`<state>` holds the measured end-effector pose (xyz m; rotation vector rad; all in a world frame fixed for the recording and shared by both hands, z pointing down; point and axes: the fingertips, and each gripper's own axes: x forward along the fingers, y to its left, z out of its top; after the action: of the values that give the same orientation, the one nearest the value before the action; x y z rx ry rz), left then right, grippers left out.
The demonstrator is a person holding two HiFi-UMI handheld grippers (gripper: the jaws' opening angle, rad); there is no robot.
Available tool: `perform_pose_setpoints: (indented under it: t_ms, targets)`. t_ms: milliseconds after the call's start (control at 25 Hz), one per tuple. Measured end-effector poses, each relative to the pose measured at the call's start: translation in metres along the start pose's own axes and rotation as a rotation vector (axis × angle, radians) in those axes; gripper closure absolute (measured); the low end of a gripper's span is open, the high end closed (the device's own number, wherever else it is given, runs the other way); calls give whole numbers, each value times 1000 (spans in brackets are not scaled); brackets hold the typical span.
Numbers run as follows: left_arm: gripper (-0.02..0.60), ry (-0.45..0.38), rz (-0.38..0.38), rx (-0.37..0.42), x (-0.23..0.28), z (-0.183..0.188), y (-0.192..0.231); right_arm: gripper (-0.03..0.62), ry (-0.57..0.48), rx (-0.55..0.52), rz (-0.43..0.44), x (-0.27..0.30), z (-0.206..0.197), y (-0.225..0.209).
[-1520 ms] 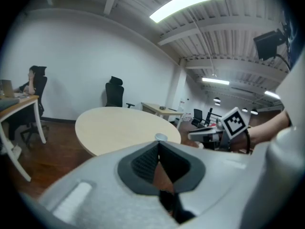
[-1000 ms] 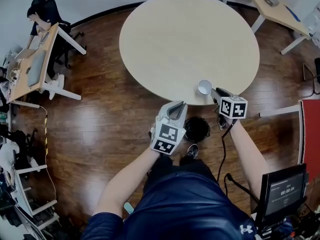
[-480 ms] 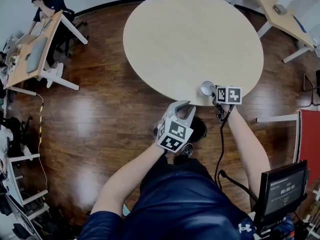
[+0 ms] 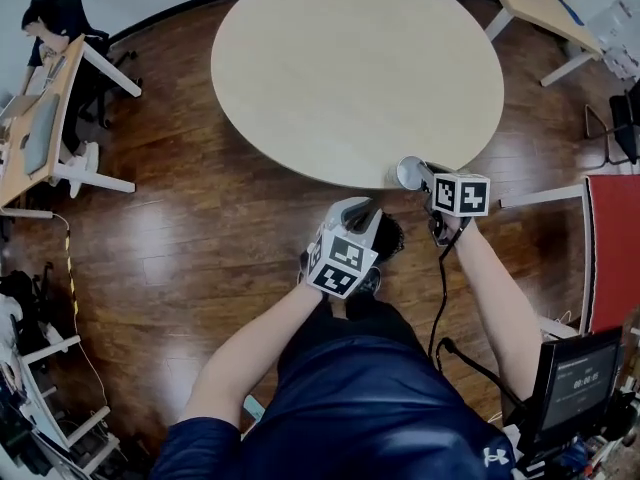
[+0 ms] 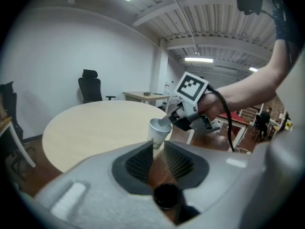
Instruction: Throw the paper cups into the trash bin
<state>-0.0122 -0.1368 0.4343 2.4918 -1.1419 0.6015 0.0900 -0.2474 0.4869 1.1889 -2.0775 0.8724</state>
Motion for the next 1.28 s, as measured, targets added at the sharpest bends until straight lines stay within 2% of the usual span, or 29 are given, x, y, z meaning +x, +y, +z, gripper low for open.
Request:
perform_pose_setpoints:
  t_ms: [240, 520, 640, 880, 960, 1160, 1280]
  targets:
    - [509, 35, -129, 10, 9, -21, -31, 556, -46, 82, -71, -57, -35, 0]
    - [512, 70, -207, 19, 22, -41, -77, 556, -25, 201, -148, -92, -110, -35]
    - [512, 96, -203, 2, 19, -52, -87, 556, -7, 200, -164, -94, -135, -37]
    - [515, 197, -146, -36, 29, -96, -108, 556, 50, 128, -123, -61, -188, -43]
    - [515, 250, -123, -81, 33, -118, -112, 556, 78, 87, -93, -44, -209, -36]
    - [515, 351, -95, -256, 52, -162, -122, 556, 104, -9, -68, -3, -259, -26]
    - [515, 361, -67, -286, 68, -182, -113, 556, 127, -10, -60, 19, -279, -27]
